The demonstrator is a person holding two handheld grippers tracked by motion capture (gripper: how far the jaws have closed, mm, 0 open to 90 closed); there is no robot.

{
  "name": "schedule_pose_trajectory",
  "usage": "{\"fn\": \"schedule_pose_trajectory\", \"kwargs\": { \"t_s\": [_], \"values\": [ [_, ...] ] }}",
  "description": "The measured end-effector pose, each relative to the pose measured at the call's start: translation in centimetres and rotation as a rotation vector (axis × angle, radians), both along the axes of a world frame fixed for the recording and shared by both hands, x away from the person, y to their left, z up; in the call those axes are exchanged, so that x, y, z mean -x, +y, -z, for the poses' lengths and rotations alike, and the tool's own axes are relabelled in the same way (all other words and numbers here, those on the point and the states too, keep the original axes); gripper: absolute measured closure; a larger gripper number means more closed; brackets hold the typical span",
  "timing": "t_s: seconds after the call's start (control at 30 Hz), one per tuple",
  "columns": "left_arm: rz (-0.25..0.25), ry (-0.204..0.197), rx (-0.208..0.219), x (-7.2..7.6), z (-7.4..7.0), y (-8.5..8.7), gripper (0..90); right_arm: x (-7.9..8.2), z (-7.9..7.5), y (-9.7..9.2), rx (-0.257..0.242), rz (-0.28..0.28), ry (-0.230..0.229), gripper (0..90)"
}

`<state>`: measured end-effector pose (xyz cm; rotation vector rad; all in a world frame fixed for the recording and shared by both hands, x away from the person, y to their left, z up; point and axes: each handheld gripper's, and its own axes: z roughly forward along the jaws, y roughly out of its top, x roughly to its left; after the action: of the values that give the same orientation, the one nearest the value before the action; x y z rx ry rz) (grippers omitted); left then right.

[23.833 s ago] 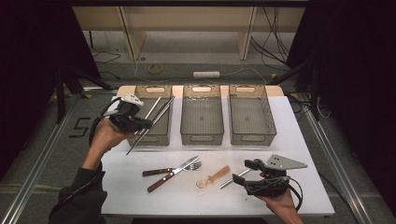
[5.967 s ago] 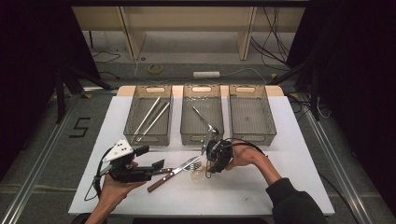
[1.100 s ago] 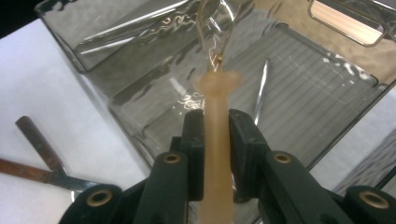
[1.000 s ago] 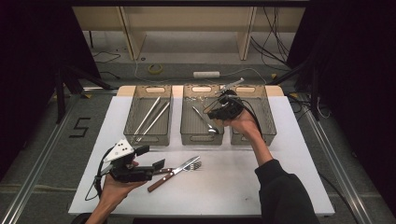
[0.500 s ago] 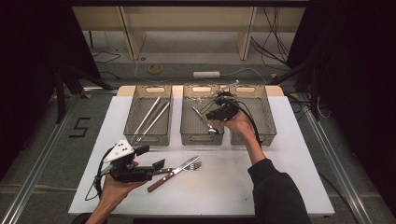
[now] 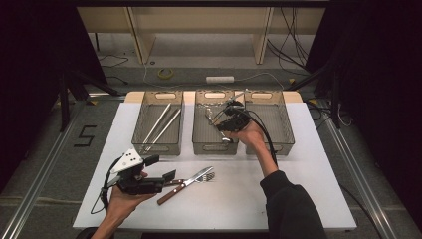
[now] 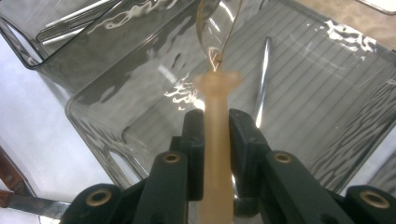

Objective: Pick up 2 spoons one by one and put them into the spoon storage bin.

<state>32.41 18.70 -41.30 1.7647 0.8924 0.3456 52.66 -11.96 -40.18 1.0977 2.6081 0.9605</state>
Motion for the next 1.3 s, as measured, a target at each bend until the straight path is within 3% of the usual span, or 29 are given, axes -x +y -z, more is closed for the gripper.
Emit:
{"fn": "schedule_pose_trajectory", "kwargs": {
  "t_s": [0.87, 0.97, 1.1, 1.3],
  "values": [
    [0.015, 0.019, -0.007, -0.1, 0.1, -0.1, 17.1, -0.1, 1.2, 0.2, 0.012, 0.030, 0.042, 76.4],
    [0.017, 0.021, -0.011, -0.1, 0.1, -0.1, 17.1, -0.1, 1.2, 0.2, 0.014, 0.037, 0.049, 70.6],
    [0.014, 0.026, -0.010, -0.2, 0.2, 0.0, 17.0, 0.0, 0.5, -0.2, -0.022, 0.060, 0.036, 64.3],
    [0.013, 0.059, -0.017, -0.4, 0.3, -0.2, 17.3, 0.7, -0.5, -1.2, -0.051, 0.060, 0.001, 57.2]
  ]
}}
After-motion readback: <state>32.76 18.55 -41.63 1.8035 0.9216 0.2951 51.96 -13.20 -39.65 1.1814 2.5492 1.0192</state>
